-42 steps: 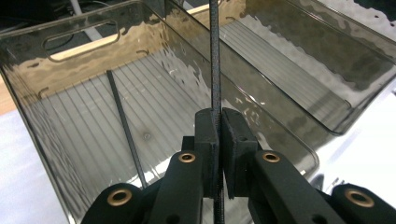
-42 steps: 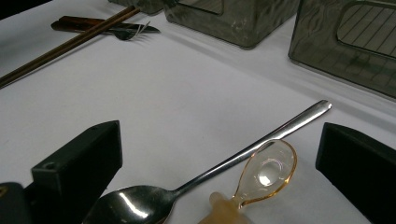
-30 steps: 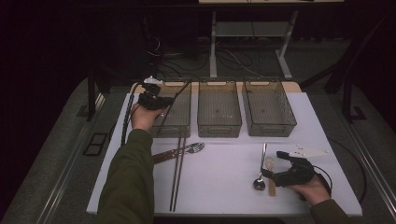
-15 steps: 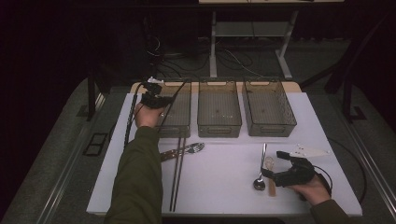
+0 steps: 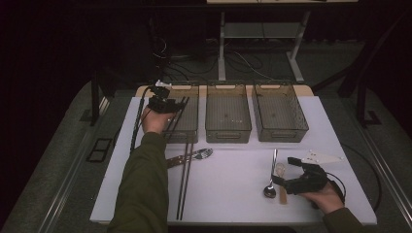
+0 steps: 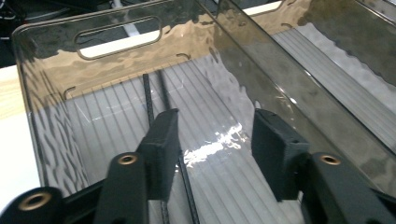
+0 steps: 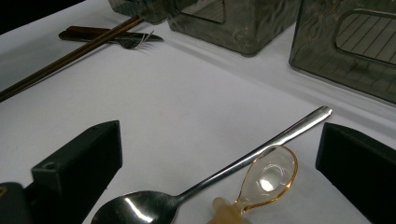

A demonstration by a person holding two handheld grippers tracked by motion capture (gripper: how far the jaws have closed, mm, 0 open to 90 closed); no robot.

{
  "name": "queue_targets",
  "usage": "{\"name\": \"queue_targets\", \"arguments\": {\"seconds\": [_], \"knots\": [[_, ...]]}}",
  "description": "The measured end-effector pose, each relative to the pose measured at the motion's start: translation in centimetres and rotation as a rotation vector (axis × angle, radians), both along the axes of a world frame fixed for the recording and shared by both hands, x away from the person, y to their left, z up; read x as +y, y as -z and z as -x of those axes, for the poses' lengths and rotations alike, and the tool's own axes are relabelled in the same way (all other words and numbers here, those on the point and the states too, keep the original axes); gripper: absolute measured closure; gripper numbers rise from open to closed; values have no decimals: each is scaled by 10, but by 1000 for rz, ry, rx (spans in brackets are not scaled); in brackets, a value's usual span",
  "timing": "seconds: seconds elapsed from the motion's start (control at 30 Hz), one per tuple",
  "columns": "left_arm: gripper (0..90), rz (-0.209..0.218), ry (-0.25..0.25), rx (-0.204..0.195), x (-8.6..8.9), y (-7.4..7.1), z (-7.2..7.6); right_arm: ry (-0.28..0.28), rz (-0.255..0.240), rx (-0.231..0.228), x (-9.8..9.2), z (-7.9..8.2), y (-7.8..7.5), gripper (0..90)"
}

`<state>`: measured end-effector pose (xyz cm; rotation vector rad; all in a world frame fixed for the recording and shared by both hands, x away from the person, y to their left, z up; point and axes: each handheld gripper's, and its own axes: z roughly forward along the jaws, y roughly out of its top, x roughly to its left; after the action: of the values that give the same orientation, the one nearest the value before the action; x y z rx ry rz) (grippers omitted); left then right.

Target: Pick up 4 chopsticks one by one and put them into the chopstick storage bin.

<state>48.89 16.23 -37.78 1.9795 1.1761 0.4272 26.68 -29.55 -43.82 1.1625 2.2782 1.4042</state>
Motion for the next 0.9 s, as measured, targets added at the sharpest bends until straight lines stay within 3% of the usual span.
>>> {"name": "queue_targets", "arguments": {"seconds": [0.3, 0.4, 0.63, 0.9], "knots": [[358, -5, 60, 0, -2, -15, 14, 1, 6, -1, 0, 0, 0, 2], [324, -30, 96, 5, -3, -18, 22, 5, 7, 3, 0, 0, 0, 2], [307, -41, 126, -28, -6, -22, 47, 8, 11, 3, 0, 0, 1, 2], [294, -28, 149, -28, -4, -25, 75, 9, 19, 6, 0, 0, 1, 2]]}}
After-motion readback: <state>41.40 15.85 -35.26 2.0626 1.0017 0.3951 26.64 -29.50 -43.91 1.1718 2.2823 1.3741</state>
